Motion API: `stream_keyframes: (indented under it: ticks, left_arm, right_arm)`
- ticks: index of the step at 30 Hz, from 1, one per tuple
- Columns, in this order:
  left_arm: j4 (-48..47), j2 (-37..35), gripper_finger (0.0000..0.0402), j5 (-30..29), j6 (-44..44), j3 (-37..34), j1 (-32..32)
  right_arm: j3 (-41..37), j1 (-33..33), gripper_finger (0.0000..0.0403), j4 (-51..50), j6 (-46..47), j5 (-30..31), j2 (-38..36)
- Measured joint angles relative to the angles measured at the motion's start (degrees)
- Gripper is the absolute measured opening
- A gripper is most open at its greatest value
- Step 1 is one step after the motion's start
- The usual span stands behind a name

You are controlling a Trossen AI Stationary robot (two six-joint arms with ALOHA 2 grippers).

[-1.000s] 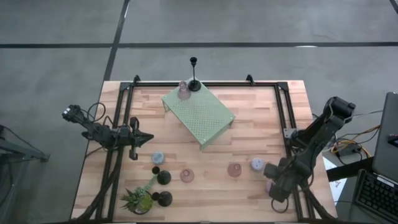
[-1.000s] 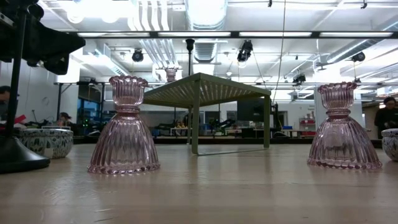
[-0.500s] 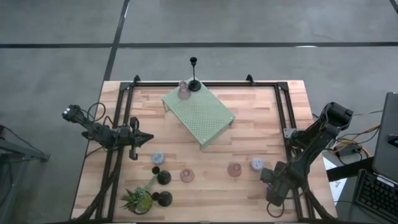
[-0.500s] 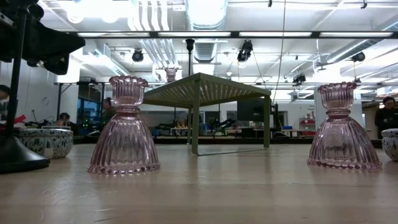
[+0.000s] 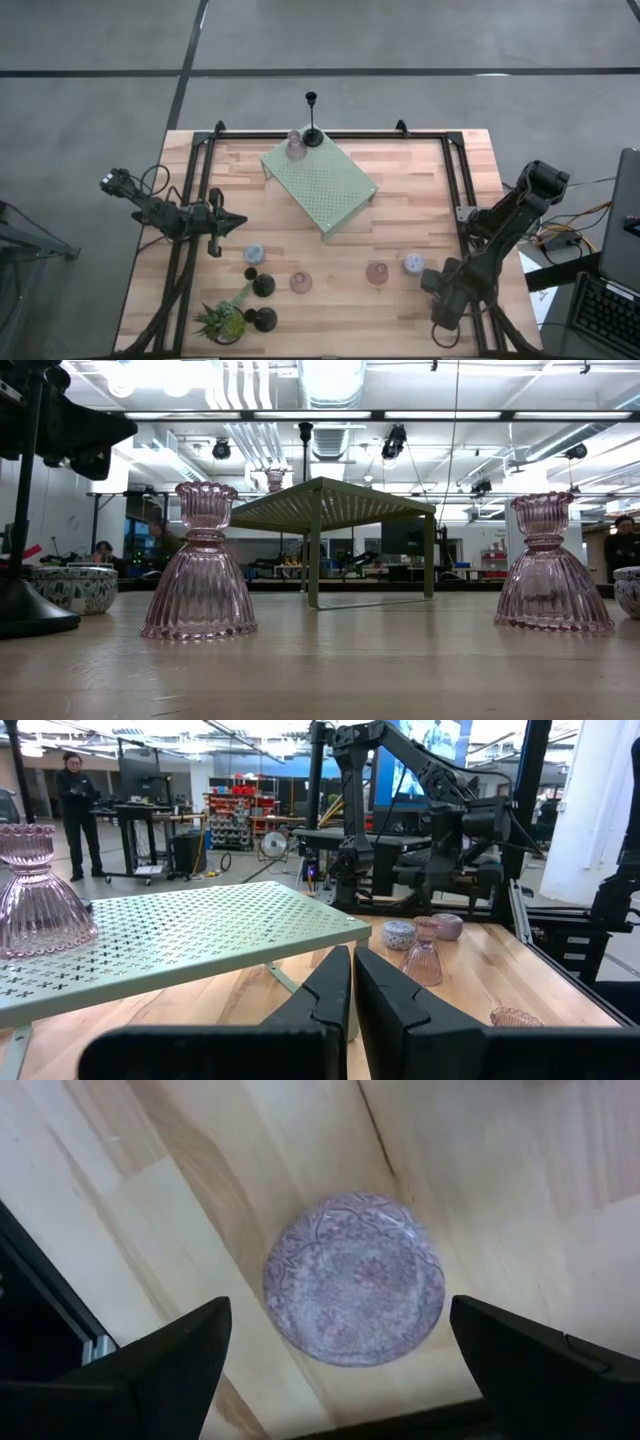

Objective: Pick & Place candle stick holders
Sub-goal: Put the pink scented candle on the shelf aligned with the pink glass candle holder

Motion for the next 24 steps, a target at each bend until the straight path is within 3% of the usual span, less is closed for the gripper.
stream_keyframes:
  ticks: [24]
  left_arm:
    - [0.0, 0.0, 0.0021, 0.0, 0.0, 0.0, 0.0]
  right_arm:
    - [-0.1, 0.1, 0.0368, 1.9, -0.7, 0.4, 6.0]
